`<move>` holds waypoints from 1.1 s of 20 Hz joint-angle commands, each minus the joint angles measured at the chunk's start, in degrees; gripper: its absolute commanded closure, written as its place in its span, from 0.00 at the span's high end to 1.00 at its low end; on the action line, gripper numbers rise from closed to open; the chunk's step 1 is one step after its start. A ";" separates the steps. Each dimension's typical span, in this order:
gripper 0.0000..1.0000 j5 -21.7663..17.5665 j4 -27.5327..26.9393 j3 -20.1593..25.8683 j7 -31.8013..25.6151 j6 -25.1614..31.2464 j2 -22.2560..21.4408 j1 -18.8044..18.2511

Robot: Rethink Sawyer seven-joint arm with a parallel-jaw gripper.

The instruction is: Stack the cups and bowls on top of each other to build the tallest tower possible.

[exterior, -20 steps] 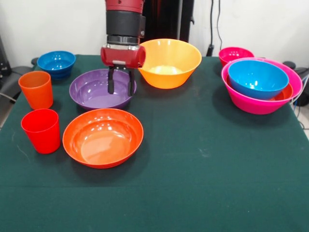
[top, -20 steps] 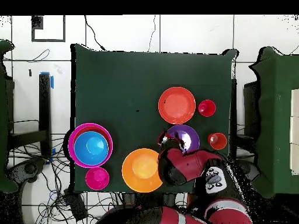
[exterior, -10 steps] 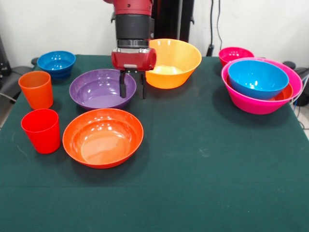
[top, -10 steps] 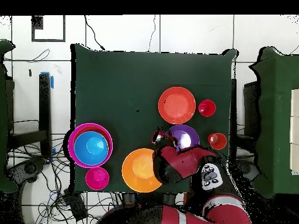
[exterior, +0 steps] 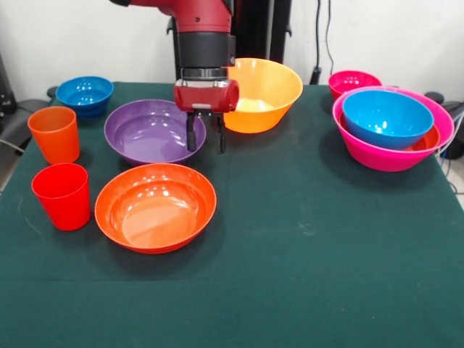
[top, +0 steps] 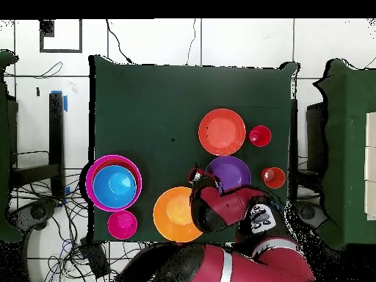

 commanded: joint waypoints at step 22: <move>1.00 3.66 2.07 -1.04 1.75 4.63 0.17 1.36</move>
